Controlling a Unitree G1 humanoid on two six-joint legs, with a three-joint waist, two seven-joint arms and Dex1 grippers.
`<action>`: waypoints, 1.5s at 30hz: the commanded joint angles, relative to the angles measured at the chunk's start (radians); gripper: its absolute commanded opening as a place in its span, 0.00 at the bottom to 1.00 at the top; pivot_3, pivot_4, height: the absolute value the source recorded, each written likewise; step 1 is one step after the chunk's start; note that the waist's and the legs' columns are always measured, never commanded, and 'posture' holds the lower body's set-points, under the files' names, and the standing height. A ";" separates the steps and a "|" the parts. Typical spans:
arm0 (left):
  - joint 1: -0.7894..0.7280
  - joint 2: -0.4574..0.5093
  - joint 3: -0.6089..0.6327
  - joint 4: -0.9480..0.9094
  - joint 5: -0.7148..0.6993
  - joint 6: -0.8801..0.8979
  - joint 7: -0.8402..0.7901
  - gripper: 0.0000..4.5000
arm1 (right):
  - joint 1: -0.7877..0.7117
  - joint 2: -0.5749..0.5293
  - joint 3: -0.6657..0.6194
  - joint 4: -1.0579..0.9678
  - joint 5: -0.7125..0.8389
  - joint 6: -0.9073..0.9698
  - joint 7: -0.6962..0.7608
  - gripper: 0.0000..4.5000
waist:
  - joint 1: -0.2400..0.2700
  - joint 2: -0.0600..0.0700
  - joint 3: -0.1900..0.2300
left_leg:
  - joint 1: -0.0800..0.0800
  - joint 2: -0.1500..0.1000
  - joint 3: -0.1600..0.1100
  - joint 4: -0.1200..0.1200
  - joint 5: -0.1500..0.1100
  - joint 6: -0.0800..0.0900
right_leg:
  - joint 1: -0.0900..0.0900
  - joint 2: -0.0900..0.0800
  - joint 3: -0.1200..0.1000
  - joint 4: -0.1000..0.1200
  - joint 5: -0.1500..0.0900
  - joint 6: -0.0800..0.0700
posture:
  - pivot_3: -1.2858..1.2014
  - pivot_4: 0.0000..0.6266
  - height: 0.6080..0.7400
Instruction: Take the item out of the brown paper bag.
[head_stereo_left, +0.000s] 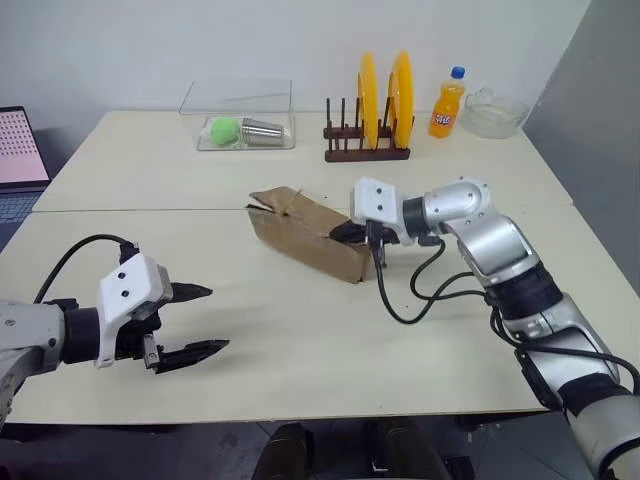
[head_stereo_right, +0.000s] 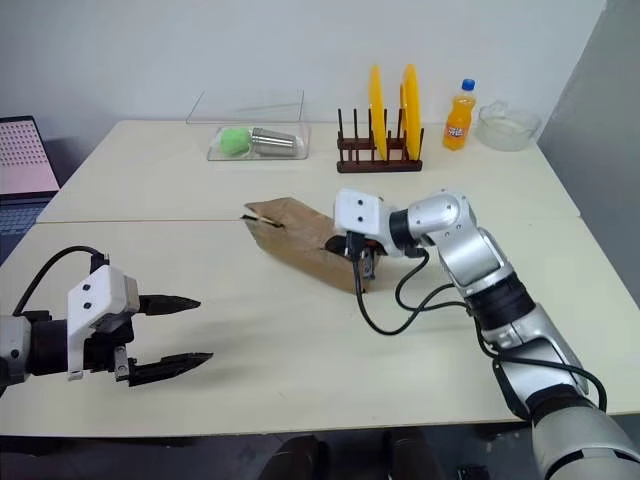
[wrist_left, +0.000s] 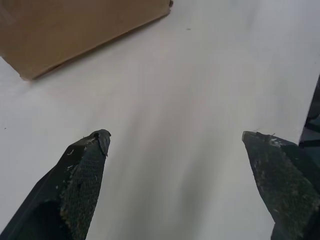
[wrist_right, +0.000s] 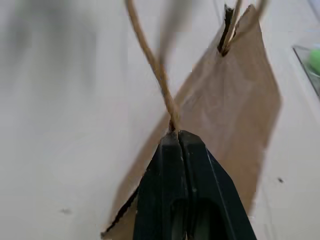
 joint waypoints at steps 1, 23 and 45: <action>0.015 0.011 0.061 -0.005 0.009 -0.020 -0.016 1.00 | 0.053 -0.027 0.021 -0.131 0.012 0.052 0.015 0.01 | 0.000 0.000 0.000 | 0.000 0.000 0.000 0.000 0.000 0.000 | 0.000 0.000 0.000 0.000 0.000 0.000 | 0.52 0.24 1.00; -0.030 0.032 -0.131 0.239 0.319 -0.557 -0.080 1.00 | 0.353 -0.139 -0.234 -0.478 0.343 0.261 -0.046 0.04 | 0.016 0.000 0.000 | 0.001 0.000 0.000 -0.007 0.000 0.000 | 0.001 0.000 -0.001 -0.006 0.000 0.000 | 0.52 0.24 1.00; -0.494 -0.109 -0.628 0.746 0.592 -1.417 -0.066 1.00 | 0.618 -0.252 -0.226 -0.760 0.432 0.366 -0.245 0.85 | 0.024 0.000 0.000 | 0.001 0.000 0.002 -0.008 0.000 0.000 | 0.001 0.000 -0.001 -0.006 -0.003 0.006 | 0.52 0.24 1.00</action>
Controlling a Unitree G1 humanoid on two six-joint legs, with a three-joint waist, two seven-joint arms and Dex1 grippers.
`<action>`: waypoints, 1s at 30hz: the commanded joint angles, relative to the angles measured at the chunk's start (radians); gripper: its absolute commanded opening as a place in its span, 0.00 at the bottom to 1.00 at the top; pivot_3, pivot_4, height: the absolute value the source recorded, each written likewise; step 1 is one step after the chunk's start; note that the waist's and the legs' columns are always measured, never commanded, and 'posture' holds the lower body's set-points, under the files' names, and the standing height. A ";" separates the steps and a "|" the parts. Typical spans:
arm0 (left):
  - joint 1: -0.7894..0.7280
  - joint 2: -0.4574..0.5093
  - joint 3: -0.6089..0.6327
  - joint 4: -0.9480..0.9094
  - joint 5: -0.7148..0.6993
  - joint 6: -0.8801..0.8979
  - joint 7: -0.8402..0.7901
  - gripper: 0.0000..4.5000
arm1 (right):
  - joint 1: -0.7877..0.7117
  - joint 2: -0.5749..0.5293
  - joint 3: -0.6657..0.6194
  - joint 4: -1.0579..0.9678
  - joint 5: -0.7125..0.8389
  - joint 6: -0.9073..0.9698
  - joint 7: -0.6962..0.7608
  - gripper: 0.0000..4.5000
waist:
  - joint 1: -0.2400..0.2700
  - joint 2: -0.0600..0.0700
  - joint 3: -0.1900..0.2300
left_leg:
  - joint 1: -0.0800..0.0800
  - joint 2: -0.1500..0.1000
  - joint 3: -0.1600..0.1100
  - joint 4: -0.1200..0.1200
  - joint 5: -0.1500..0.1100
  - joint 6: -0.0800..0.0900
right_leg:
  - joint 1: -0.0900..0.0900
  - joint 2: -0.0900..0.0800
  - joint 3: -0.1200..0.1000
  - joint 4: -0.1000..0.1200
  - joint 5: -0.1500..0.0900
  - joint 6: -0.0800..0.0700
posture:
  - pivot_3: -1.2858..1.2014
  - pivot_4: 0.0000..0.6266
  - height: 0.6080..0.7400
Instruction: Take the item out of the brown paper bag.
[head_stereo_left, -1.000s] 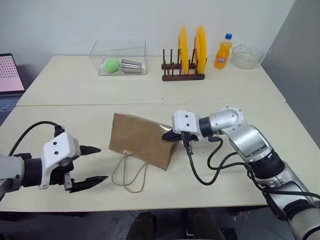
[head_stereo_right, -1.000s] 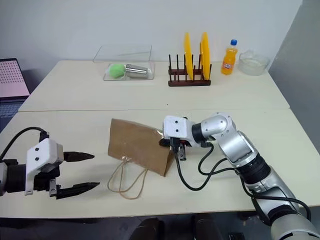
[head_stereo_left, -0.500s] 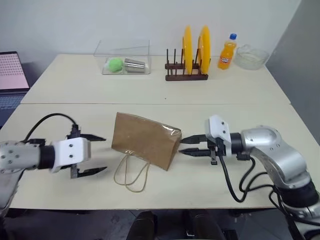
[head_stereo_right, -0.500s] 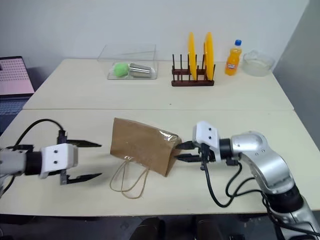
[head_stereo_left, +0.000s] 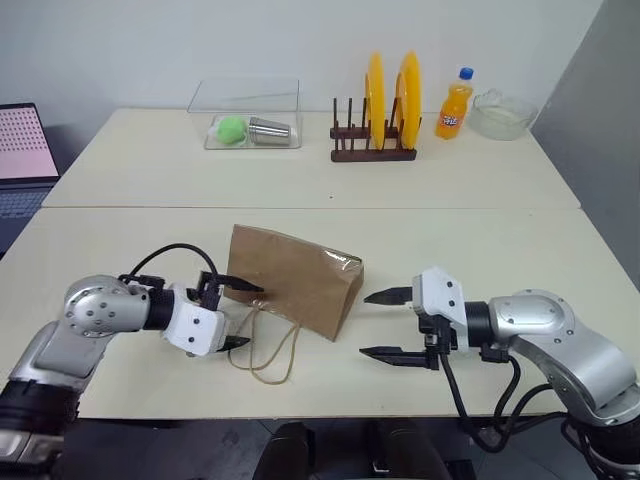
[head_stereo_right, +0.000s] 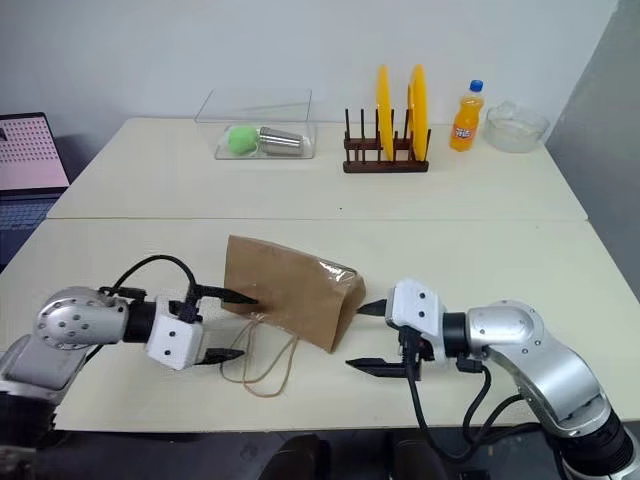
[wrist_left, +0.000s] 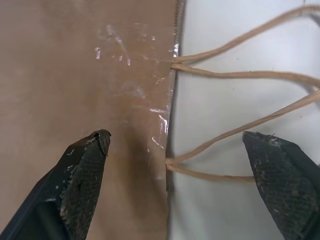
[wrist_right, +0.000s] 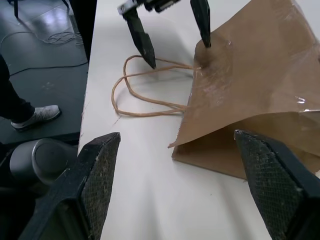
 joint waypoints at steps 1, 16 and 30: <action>-0.046 -0.008 -0.042 0.068 0.041 -0.101 0.020 1.00 | -0.008 -0.010 -0.019 -0.047 0.034 0.018 -0.023 0.85 | 0.000 0.000 0.000 | 0.000 0.000 0.000 0.000 0.000 0.000 | 0.000 0.000 0.000 0.000 0.000 0.000 | 0.52 0.24 1.00; -0.051 -0.056 -0.175 0.093 0.040 -0.179 0.046 1.00 | -0.029 -0.040 -0.039 -0.060 0.095 0.050 -0.074 0.85 | 0.001 0.001 -0.002 | 0.000 -0.001 0.000 0.001 0.000 0.000 | 0.001 0.000 0.000 0.000 0.000 0.000 | 0.52 0.24 1.00; -0.039 -0.092 -0.183 -0.105 -0.160 0.130 0.038 0.08 | -0.031 -0.071 -0.051 -0.065 0.108 0.021 -0.071 0.86 | 0.001 0.001 -0.002 | 0.000 -0.001 -0.001 0.001 0.000 0.000 | 0.001 0.000 0.000 0.001 0.000 0.000 | 0.52 0.24 1.00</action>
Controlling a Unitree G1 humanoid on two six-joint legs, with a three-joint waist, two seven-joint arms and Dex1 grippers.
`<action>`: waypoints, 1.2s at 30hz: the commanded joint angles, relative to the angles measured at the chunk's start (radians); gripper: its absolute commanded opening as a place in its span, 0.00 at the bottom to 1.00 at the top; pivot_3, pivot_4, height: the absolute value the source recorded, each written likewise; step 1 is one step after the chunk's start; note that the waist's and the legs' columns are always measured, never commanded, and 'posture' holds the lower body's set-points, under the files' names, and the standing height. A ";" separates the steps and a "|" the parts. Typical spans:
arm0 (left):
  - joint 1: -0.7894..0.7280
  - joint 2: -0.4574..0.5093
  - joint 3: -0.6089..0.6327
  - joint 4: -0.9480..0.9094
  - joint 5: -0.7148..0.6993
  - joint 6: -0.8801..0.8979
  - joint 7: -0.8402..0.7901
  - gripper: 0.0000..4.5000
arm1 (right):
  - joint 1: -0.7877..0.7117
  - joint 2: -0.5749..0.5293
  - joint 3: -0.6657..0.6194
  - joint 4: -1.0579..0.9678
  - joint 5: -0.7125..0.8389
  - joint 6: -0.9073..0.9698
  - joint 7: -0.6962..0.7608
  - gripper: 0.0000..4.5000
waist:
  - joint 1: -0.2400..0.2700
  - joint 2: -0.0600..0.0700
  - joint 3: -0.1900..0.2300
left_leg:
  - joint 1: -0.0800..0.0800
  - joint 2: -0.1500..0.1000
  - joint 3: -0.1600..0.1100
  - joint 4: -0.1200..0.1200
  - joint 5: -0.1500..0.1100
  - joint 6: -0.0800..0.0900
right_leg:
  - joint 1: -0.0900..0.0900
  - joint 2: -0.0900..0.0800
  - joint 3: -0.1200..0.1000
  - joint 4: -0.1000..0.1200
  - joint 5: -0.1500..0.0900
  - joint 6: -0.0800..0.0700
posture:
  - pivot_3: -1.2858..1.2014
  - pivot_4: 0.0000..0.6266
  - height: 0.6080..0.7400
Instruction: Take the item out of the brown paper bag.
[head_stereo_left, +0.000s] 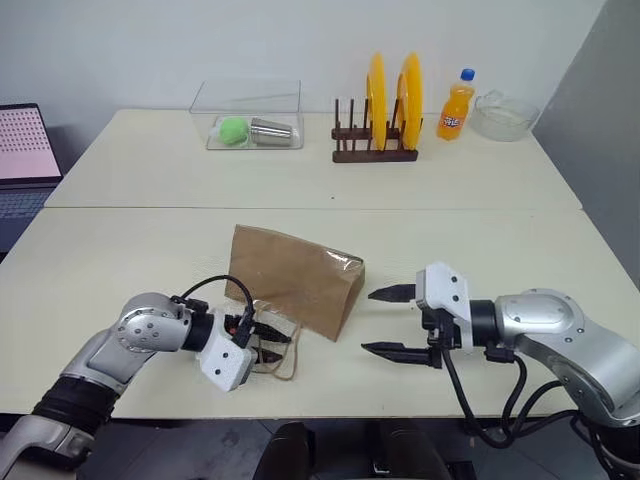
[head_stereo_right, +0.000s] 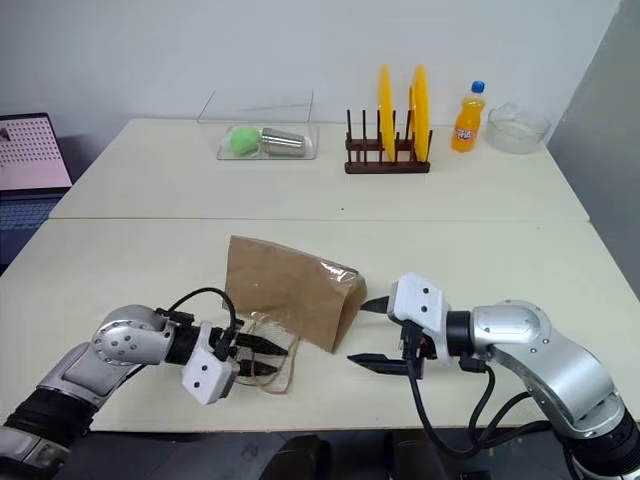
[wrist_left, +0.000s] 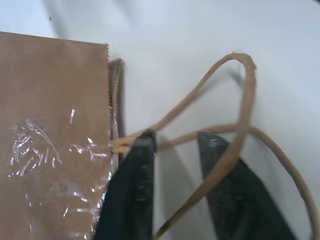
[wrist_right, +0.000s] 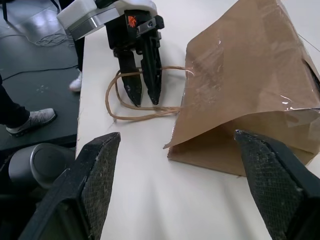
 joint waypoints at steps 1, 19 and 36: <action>-0.021 -0.019 0.033 -0.136 -0.138 0.244 0.010 0.01 | -0.016 -0.022 -0.023 -0.037 0.002 -0.039 0.014 0.86 | 0.000 0.000 0.000 | 0.000 0.000 0.000 0.000 0.000 0.000 | 0.000 0.000 0.000 0.000 0.000 0.000 | 0.52 0.24 1.00; -0.321 -0.128 0.117 -0.257 -0.362 0.941 0.028 0.01 | -0.193 -0.014 0.241 0.094 -0.273 -0.382 0.165 0.86 | -0.005 0.000 0.000 | 0.000 0.000 -0.001 0.002 0.000 0.000 | 0.000 0.002 0.000 0.001 0.000 0.000 | 0.52 0.24 1.00; -0.337 -0.160 0.139 -0.142 -0.324 0.891 -0.037 0.01 | -0.300 0.208 0.478 0.359 -0.704 -0.726 0.091 0.86 | -0.004 0.000 0.000 | -0.002 0.000 -0.001 0.010 0.000 0.000 | 0.000 0.002 0.001 0.005 0.000 0.000 | 0.52 0.24 1.00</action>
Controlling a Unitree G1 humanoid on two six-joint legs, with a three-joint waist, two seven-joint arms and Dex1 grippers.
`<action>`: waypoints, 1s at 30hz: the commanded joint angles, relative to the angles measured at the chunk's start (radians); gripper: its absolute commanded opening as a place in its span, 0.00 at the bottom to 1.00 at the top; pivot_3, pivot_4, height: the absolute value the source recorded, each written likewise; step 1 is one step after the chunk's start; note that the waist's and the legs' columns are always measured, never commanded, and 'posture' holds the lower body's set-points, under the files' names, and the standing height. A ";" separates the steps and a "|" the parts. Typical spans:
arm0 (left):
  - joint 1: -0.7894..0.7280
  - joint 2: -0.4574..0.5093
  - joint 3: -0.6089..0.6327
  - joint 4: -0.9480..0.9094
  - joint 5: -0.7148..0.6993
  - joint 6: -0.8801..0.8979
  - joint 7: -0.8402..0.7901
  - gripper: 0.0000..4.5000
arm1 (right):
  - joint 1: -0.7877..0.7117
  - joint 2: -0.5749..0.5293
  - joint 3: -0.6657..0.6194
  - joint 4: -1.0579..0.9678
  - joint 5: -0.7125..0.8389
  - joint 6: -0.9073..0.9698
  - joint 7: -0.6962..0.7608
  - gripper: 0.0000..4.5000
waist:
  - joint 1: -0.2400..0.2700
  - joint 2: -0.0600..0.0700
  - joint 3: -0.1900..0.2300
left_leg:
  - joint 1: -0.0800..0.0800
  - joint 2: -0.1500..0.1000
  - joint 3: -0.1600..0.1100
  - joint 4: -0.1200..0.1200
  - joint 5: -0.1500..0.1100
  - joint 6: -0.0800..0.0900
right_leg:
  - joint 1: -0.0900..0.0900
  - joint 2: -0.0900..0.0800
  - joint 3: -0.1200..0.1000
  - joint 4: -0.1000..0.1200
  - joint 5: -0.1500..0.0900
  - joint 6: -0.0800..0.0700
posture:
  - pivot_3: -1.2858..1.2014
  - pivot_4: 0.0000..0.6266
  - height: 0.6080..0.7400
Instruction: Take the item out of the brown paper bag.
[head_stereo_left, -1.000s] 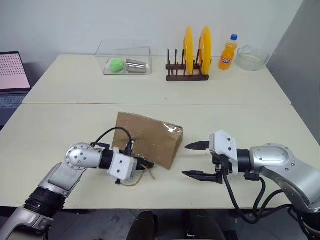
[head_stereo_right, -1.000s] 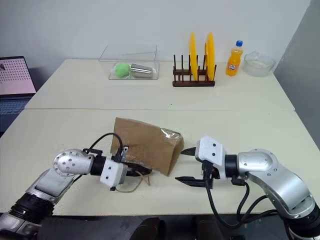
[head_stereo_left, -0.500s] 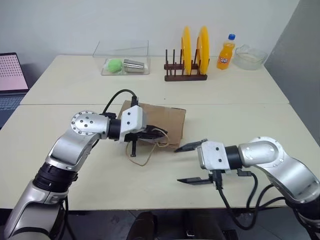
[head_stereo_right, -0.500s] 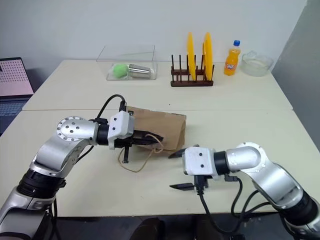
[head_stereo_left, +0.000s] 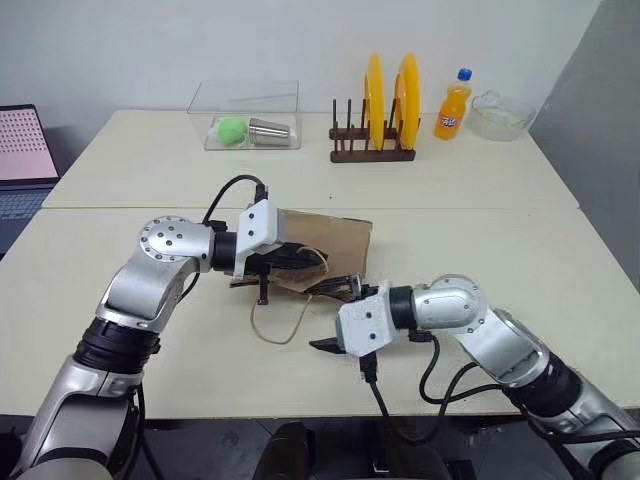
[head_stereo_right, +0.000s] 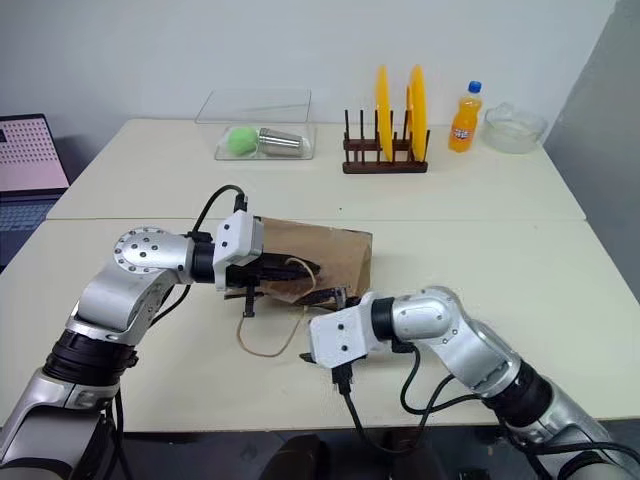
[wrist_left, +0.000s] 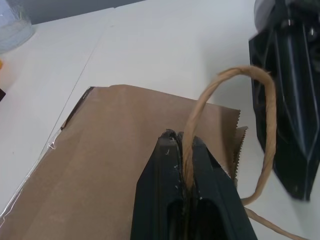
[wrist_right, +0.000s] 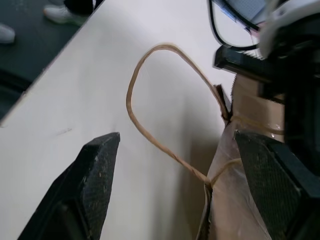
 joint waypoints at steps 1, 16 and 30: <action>-0.026 -0.009 0.033 0.014 0.005 -0.020 -0.012 0.01 | -0.027 0.003 0.032 0.019 -0.077 -0.084 0.019 0.86 | 0.000 0.000 0.000 | 0.000 0.000 0.000 0.000 0.000 0.000 | 0.000 0.000 0.000 0.000 0.000 0.000 | 0.52 0.24 1.00; -0.096 -0.043 0.037 0.071 0.031 -0.017 -0.023 0.01 | -0.038 0.109 0.056 0.158 -0.338 -0.147 -0.070 0.86 | -0.001 0.000 0.000 | 0.000 0.000 0.000 0.000 0.000 0.000 | 0.000 0.000 0.000 0.001 0.001 -0.002 | 0.52 0.24 1.00; -0.144 -0.065 0.034 0.076 0.045 0.015 -0.009 0.00 | 0.030 0.151 0.044 0.154 -0.436 -0.137 -0.141 0.00 | -0.001 0.000 0.000 | 0.000 0.000 0.000 0.000 0.000 0.000 | 0.000 0.000 0.000 0.001 0.002 -0.004 | 0.52 0.24 1.00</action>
